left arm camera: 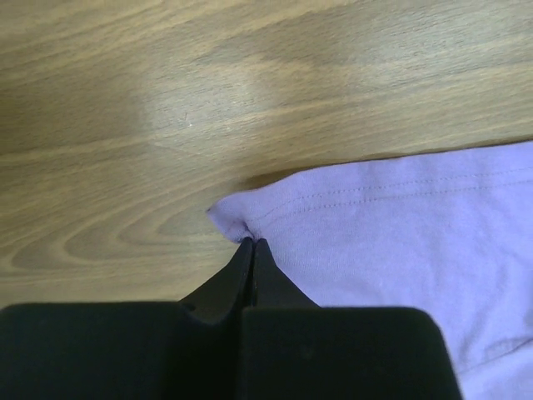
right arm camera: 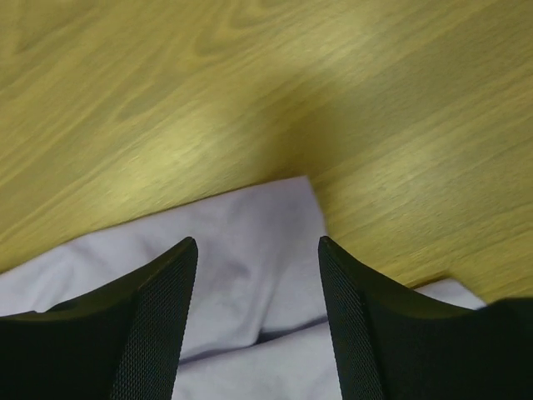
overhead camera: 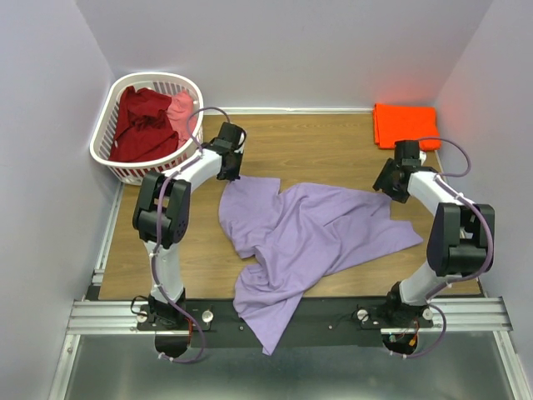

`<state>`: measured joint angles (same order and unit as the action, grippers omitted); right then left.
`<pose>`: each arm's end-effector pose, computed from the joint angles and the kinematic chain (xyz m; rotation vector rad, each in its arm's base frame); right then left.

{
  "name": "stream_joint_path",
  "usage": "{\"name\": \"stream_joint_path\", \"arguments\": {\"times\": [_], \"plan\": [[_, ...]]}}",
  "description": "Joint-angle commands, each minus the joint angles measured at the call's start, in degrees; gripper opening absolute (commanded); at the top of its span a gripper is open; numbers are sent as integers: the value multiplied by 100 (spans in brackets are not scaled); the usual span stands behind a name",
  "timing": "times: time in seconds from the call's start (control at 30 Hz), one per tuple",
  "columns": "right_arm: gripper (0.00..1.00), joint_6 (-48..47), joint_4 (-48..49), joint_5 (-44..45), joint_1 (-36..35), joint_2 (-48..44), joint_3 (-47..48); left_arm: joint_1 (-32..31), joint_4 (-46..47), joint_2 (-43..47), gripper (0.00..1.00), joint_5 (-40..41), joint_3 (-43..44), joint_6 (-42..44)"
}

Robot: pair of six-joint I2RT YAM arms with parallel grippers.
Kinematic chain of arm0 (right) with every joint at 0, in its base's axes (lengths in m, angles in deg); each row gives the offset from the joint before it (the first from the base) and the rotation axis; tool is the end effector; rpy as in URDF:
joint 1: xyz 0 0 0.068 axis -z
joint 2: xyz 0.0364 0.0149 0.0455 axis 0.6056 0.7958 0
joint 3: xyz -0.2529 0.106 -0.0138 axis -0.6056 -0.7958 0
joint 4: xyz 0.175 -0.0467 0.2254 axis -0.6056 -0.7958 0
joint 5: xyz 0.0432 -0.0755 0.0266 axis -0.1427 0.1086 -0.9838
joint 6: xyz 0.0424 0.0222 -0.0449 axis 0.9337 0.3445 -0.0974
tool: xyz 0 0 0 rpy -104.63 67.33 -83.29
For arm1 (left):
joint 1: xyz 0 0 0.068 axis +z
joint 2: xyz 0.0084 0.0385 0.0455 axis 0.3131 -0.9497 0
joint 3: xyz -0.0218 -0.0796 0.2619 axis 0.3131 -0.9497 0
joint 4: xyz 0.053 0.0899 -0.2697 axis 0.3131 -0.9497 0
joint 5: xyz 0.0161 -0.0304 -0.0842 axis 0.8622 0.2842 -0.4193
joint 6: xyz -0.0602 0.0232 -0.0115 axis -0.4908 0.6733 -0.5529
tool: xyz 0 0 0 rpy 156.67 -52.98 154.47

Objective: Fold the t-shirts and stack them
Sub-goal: Flatten the tshirt out

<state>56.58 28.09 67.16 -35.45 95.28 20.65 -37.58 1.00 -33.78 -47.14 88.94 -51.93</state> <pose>0.3601 -0.0205 0.1727 0.6726 2.4507 -0.0613 0.4349 -0.1474 0.1599 0.2045 2.5802 -0.0594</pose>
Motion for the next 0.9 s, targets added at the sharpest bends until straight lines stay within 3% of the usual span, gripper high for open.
{"name": "stream_joint_path", "arguments": {"times": [0.0, 0.37, 0.77, 0.87], "plan": [[67, -134, 85, 145, 195, 252, 79, 61, -123, 316, 0, 291, -52, 113], [67, -354, 322, 75, 389, 797, -194, 360, -238, 624, 0, 907, -122, 130], [65, -539, 490, -399, 477, 1263, -282, 659, -220, 826, 0, 767, -122, 139], [60, -539, 481, -584, 477, 1123, -457, 659, -203, 853, 0, 714, -122, 148]]}}
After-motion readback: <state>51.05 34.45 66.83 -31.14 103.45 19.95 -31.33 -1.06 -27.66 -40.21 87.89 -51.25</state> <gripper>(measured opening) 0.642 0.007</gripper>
